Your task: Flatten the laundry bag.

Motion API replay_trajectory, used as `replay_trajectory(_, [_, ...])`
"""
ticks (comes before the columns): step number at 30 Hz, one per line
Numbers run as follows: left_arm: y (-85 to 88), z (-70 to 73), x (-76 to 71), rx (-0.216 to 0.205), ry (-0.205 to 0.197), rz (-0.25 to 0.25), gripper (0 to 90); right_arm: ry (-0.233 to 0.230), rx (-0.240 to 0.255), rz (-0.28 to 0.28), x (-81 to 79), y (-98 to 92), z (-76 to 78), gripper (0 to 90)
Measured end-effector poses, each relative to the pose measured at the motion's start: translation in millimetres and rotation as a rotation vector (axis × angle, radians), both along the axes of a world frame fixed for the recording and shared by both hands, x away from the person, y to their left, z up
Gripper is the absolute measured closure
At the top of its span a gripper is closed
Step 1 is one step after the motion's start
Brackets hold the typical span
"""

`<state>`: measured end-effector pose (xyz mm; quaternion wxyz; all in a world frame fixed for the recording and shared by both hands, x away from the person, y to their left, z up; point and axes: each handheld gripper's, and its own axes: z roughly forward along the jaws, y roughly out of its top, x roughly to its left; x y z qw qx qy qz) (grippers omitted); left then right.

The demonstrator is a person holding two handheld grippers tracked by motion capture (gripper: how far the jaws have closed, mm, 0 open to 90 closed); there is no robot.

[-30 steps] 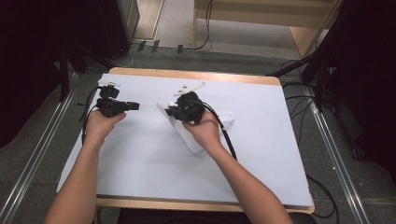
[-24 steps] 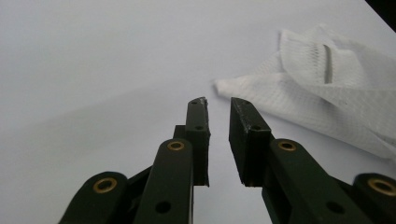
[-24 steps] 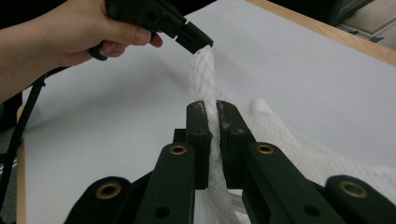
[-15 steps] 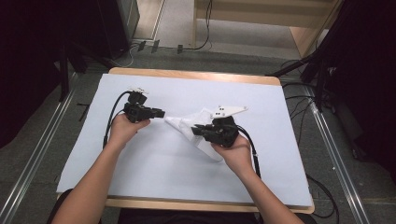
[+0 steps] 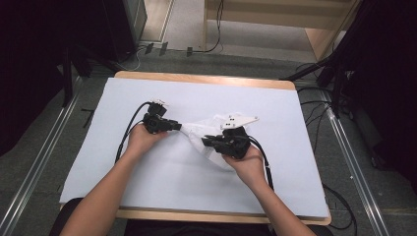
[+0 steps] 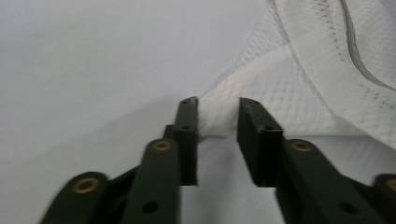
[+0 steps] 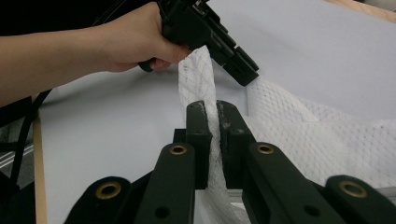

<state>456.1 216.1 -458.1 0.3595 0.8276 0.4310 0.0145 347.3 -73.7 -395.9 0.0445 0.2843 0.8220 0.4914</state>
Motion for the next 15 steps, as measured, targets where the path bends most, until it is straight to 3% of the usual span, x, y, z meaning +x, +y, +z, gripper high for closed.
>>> replay_trajectory(3, [-0.3,-1.1,-0.1,0.013,0.013,0.000,90.0,-0.004,0.006,-0.008,1.4,-1.8,0.1,86.4])
replay_trajectory(6, [1.7,-0.3,0.8,-0.004,0.039,0.011,90.0,-0.011,0.007,-0.021,2.7,-6.3,1.8,86.4])
replay_trajectory(15, [35.9,18.7,0.5,-0.044,0.008,0.101,90.0,-0.030,0.041,-0.126,11.7,-39.8,9.7,86.4])
